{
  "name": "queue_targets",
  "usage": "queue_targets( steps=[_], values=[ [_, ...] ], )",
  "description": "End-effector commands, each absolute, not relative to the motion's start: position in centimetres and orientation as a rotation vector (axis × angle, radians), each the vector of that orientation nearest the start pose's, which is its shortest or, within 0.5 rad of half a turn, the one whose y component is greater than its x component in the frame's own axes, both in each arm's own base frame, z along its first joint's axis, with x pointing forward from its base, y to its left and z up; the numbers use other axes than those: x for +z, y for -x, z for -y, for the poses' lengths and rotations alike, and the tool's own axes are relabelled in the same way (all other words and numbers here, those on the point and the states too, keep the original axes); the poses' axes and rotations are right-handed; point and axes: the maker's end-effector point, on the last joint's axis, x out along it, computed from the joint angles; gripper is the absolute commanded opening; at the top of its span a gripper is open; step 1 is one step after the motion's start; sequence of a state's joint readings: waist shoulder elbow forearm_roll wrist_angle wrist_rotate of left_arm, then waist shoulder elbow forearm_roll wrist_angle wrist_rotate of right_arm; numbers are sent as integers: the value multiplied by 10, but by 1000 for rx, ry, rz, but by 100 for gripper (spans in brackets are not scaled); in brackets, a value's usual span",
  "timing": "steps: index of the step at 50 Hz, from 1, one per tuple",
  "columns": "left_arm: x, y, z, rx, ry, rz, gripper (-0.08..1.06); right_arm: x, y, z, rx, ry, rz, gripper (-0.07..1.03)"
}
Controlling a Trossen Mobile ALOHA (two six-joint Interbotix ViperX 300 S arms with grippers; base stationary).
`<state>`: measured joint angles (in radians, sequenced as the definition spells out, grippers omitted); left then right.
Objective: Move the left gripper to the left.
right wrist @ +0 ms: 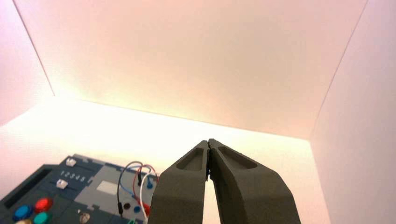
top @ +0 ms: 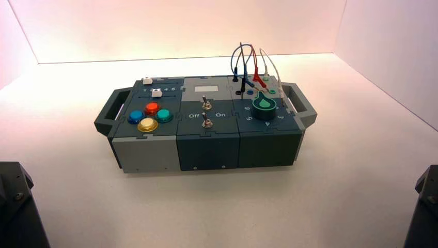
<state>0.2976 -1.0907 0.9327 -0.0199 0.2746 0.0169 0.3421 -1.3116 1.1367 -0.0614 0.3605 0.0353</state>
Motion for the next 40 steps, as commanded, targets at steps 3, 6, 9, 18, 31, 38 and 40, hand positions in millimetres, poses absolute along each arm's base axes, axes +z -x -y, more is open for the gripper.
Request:
queue_targets(
  steps=[3, 6, 9, 18, 31, 38, 40],
  values=[
    [368, -252, -99, 374, 57, -162, -3, 284, -188, -65, 328, 51, -191, -2],
    [374, -253, -114, 420, 63, -171, -3, 284, -188, -65, 328, 51, -191, -2],
    [382, -250, -131, 481, 68, -173, -3, 283, -188, -65, 330, 51, -192, -2],
    [394, -248, -157, 559, 89, -214, -3, 282, -188, -68, 344, 51, -195, -2],
    [379, -261, -164, 554, 118, -286, -3, 279, -189, -70, 353, 55, -217, -2],
    [376, -257, -161, 552, 117, -284, -3, 279, -189, -71, 355, 55, -215, -2],
    [374, -255, -159, 551, 118, -286, -3, 279, -189, -71, 355, 55, -215, -2]
  ],
)
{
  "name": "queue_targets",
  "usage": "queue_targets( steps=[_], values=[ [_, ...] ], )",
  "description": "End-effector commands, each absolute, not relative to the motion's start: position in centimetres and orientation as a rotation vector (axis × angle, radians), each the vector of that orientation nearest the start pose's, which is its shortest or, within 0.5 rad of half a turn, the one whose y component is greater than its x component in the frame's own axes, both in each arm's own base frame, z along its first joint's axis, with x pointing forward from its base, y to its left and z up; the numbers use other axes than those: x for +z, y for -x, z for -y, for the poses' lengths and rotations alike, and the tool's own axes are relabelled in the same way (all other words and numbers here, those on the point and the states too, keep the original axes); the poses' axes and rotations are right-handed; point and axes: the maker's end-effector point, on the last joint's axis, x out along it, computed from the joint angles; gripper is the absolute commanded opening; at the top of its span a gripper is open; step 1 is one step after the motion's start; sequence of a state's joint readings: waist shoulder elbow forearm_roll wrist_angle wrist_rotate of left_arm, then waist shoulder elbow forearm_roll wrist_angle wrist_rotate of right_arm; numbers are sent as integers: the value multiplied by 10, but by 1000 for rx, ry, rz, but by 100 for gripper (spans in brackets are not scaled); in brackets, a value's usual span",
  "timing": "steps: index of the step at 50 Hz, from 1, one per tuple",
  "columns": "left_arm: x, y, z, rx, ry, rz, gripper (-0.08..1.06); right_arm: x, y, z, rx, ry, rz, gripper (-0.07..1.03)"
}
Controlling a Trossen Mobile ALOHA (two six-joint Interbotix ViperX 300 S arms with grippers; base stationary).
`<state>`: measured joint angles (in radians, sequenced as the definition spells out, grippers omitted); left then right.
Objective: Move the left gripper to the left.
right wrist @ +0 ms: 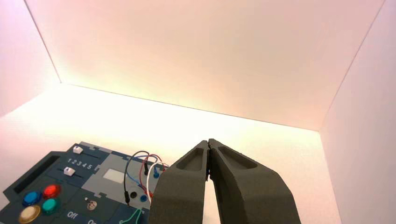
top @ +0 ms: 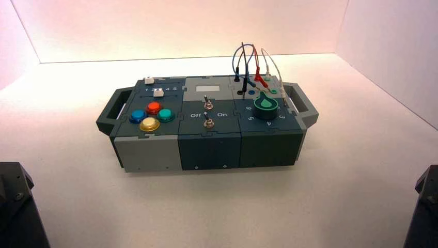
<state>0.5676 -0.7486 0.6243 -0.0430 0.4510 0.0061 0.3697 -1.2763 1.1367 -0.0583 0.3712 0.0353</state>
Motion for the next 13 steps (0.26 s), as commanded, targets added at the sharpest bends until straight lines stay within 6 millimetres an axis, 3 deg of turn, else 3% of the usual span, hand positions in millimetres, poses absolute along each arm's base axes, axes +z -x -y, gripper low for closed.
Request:
queue_targets(
  steps=[1, 13],
  values=[
    [374, -255, -159, 551, 119, -286, -3, 279, -189, -71, 355, 55, -215, -2],
    [359, -256, -158, 547, 128, -317, -3, 279, -188, -73, 367, 55, -217, -2]
  ],
)
